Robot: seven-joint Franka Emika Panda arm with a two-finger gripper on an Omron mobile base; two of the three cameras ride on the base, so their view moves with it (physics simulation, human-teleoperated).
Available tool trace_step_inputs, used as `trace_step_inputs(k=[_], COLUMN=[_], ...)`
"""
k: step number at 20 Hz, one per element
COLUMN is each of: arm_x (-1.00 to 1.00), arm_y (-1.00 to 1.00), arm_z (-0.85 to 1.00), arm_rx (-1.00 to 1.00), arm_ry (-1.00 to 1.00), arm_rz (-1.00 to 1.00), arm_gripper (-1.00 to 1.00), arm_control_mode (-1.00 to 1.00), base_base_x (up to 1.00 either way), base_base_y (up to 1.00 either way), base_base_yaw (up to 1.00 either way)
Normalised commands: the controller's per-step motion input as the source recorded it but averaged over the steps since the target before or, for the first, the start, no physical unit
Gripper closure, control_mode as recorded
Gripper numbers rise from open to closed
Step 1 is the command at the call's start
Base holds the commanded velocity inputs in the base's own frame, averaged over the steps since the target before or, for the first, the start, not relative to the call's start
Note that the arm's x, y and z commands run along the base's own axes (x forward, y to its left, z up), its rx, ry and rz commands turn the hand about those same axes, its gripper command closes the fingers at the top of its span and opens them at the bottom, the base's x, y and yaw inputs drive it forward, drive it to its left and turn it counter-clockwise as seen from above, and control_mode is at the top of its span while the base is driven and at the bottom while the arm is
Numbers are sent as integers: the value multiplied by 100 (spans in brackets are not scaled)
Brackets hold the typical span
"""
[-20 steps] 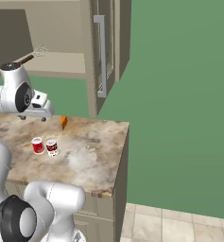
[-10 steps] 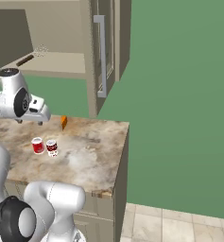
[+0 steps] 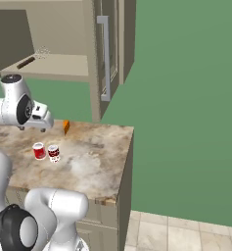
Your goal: Pick the cans from the counter and place them in their designated side in the cabinet.
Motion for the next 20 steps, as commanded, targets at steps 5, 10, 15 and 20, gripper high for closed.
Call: trace_step_inputs(k=[5,10,15,20], arm_x=[17,8,7,12], arm_y=[0,-4,-5,-1], arm_z=[-13,-20,-23,-23], arm_rx=[0,0,0,0], arm_ry=[-1,-3,0,0], arm_rz=[5,5,5,5], arm_gripper=[-100,-100,-100,-100], arm_control_mode=[-100,-100,-100,-100], base_base_x=[0,0,0,0], base_base_y=[0,0,0,0], base_base_yaw=[0,0,0,0])
